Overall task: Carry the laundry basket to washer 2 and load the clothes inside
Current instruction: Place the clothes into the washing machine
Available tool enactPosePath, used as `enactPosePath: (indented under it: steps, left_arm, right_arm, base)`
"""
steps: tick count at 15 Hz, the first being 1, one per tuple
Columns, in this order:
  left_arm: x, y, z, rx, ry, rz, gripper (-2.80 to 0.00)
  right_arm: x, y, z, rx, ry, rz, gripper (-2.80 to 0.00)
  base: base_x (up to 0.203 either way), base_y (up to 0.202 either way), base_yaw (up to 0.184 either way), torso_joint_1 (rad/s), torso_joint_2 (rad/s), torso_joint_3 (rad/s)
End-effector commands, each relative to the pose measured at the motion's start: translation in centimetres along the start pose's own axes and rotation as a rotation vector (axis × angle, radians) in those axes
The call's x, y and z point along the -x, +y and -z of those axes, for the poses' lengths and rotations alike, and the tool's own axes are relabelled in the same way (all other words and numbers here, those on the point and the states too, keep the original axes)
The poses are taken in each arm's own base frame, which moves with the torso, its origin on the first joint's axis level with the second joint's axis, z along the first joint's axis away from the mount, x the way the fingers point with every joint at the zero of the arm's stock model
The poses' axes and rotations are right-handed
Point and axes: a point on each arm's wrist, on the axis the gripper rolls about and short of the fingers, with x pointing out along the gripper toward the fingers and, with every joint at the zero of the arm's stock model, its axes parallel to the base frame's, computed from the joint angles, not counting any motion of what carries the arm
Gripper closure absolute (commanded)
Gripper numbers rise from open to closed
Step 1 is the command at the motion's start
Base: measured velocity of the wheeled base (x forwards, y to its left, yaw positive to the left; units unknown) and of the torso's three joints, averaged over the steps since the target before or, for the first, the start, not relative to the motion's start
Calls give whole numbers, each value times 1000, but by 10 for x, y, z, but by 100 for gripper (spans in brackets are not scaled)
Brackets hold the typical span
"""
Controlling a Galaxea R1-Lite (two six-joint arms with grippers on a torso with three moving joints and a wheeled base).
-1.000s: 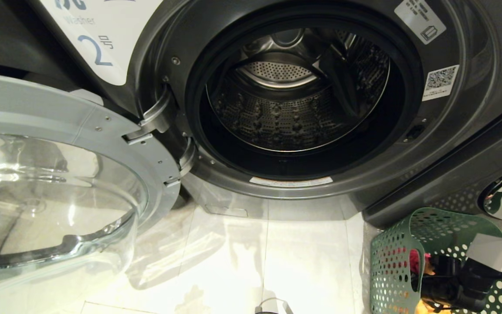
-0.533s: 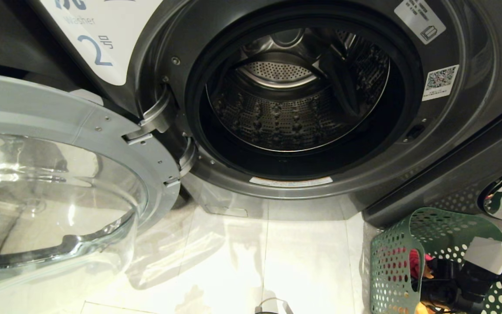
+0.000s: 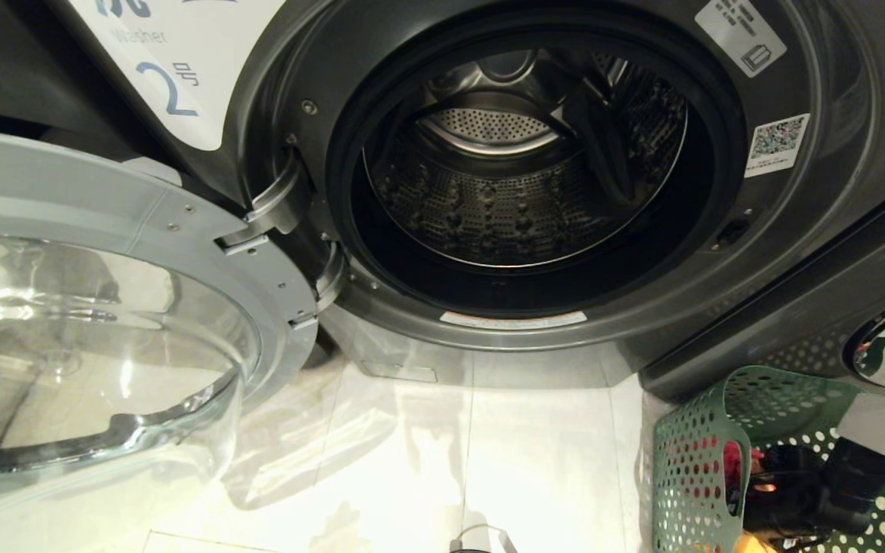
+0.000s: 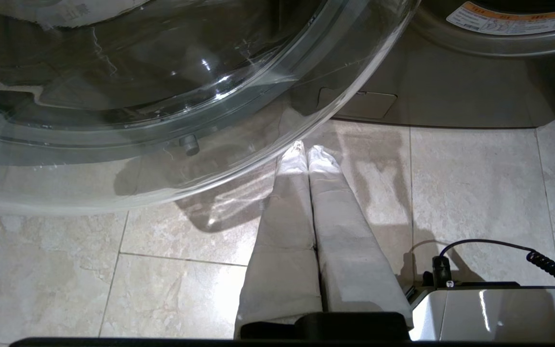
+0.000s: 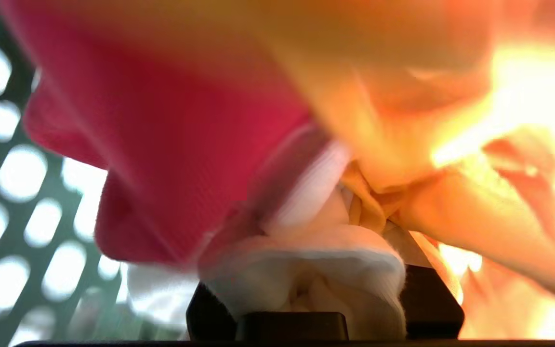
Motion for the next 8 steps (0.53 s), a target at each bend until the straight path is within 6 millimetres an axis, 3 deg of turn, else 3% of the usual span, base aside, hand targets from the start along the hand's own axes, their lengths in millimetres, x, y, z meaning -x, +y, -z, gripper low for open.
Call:
enactPosePath:
  steps: [1,8]
  left_arm:
    - [0,0,0,0,1,0,0]
    - [0,0,0,0,0,0,0]
  right_arm:
    - [39,12,-17,-1,-12,-4,0]
    - [163,18,0,-41,39,15,0]
  base:
    - [0,0,0,0,0,0]
    - [0,0,0,0,0,0]
